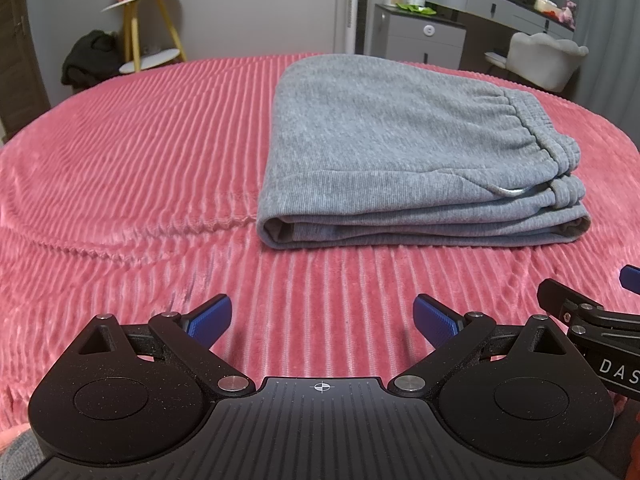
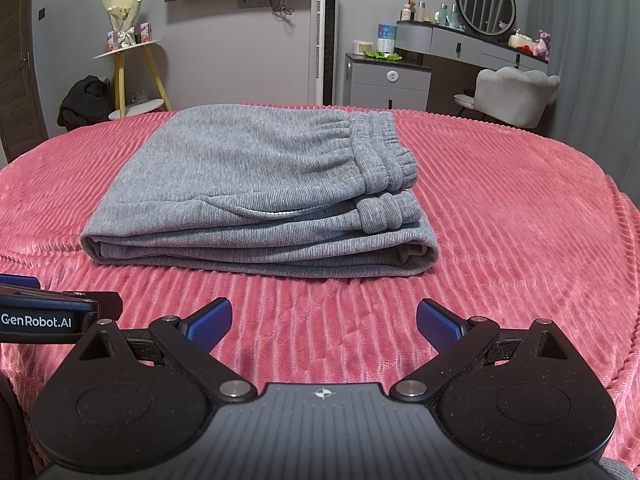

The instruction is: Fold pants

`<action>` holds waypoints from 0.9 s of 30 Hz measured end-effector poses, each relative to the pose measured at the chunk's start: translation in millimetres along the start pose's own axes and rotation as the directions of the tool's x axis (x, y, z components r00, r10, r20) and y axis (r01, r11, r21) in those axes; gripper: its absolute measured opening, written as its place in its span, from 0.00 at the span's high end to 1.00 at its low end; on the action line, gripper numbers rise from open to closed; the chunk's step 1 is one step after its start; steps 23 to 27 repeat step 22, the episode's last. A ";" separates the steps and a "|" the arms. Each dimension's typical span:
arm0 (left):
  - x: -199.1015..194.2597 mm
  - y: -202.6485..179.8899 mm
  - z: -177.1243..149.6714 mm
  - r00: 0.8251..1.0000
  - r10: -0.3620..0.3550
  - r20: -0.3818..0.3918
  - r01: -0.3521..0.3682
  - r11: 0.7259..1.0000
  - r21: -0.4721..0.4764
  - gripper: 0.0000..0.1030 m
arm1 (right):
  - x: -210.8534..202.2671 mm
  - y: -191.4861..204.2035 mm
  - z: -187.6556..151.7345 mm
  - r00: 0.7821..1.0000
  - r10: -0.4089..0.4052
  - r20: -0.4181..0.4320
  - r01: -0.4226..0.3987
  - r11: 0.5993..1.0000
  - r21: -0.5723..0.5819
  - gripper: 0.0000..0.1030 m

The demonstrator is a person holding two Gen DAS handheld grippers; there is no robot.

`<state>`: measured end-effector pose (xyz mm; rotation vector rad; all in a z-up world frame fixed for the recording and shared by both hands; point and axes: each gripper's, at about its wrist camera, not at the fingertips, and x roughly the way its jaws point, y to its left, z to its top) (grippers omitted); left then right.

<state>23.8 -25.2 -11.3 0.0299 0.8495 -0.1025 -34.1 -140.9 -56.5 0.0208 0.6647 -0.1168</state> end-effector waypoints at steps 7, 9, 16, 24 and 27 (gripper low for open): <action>-0.2 -0.3 -0.2 1.000 -0.002 0.001 0.002 1.000 -0.004 0.03 | 0.1 -0.1 0.0 1.000 0.000 0.001 0.000 1.000 0.001 0.04; 0.1 0.2 -0.3 1.000 -0.003 -0.001 0.003 1.000 -0.004 0.03 | 0.1 -0.1 0.0 1.000 0.000 0.001 0.000 1.000 0.001 0.04; -1.4 1.0 -1.1 1.000 -0.012 0.015 0.012 1.000 -0.009 0.03 | 0.2 -0.1 0.0 1.000 -0.001 0.001 0.001 1.000 0.001 0.04; -0.9 -0.4 -0.7 1.000 -0.009 0.013 0.009 1.000 0.005 0.03 | 0.1 -0.1 -0.2 1.000 -0.001 0.001 0.001 1.000 0.001 0.04; -0.9 -0.4 -0.7 1.000 -0.009 0.013 0.009 1.000 0.005 0.03 | 0.1 -0.1 -0.2 1.000 -0.001 0.001 0.001 1.000 0.001 0.04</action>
